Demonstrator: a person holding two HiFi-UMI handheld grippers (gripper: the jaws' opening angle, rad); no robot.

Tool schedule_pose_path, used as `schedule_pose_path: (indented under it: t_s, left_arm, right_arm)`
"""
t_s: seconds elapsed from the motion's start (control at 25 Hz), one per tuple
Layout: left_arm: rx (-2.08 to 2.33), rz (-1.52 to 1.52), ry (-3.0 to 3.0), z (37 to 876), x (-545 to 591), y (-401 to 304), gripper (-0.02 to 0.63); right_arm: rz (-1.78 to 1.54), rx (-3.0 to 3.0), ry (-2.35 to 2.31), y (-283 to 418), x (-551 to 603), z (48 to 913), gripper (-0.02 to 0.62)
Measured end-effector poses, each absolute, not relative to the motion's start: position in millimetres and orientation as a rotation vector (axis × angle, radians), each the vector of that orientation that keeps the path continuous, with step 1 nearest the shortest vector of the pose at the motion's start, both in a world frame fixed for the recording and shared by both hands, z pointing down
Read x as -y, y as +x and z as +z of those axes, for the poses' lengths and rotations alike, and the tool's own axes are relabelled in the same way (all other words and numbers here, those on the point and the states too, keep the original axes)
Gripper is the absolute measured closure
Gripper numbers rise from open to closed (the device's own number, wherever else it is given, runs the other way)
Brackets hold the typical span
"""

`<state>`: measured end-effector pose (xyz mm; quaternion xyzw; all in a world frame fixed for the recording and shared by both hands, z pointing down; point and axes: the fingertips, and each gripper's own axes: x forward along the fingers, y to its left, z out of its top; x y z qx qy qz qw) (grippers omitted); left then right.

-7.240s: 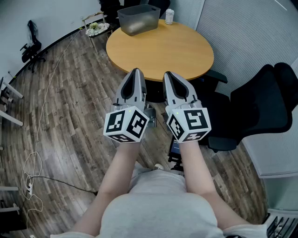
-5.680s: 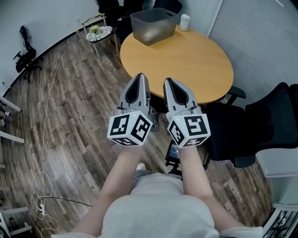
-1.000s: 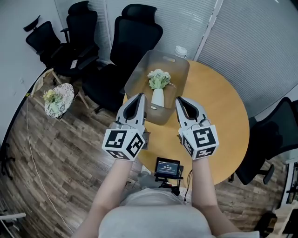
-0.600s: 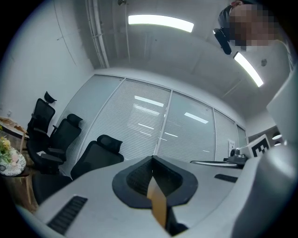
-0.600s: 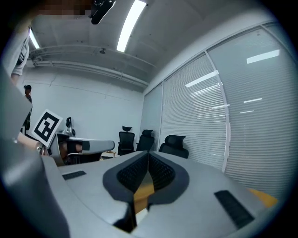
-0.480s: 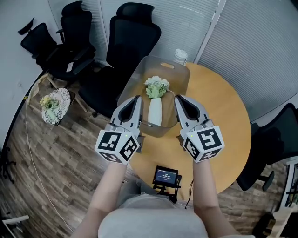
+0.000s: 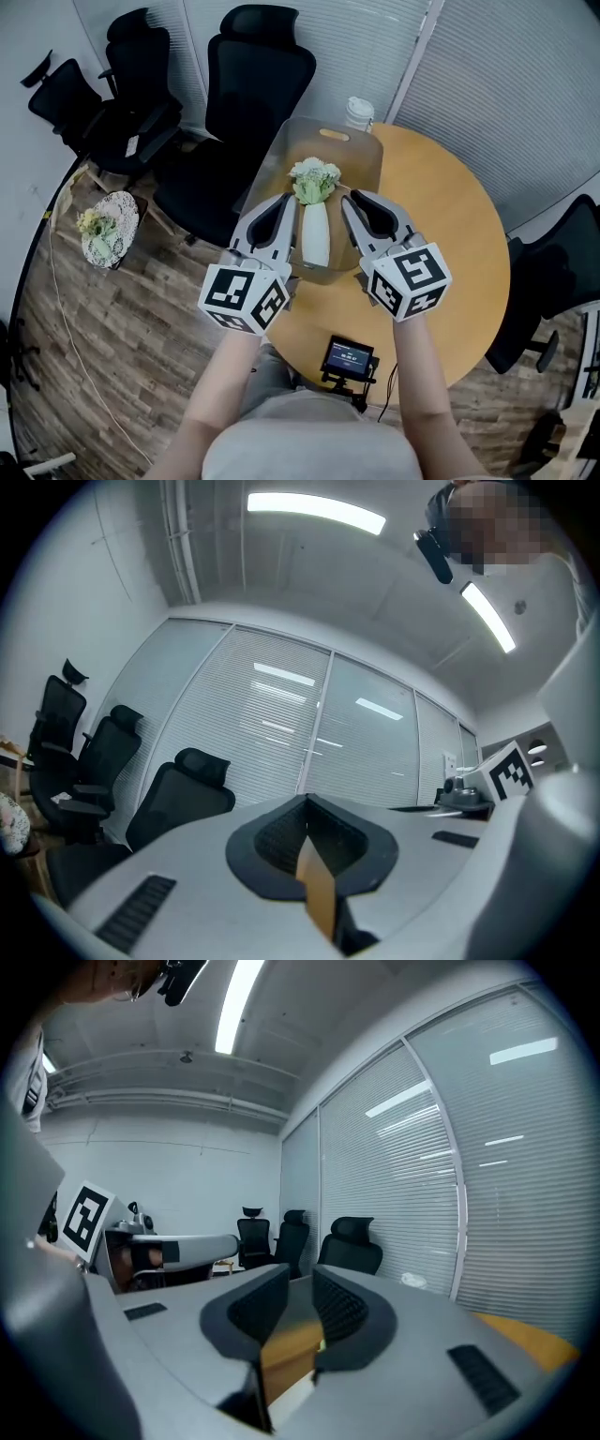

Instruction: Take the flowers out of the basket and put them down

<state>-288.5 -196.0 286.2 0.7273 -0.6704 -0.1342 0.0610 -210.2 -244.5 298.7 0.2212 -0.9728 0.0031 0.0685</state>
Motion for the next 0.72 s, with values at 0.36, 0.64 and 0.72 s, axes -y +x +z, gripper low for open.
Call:
schedule_pose_path:
  t_s: [0.36, 0.64, 0.72]
  left_arm:
    - [1.927, -0.447, 2.228, 281.0, 216.7, -315.3, 0.601]
    - [1.863, -0.522, 2.237, 276.3, 232.2, -336.3, 0.601]
    - [1.832, -0.531, 2.260, 276.0, 235.9, -339.1, 0.601]
  right_arm:
    - [0.105, 2.773, 0.631, -236.9, 264.8, 318.5, 0.302]
    - [-0.002, 2.769, 0.619, -259.5, 283.3, 307.8, 0.307]
    - [0.025, 2.729, 0.640, -265.5, 294.0, 312.8, 0.307]
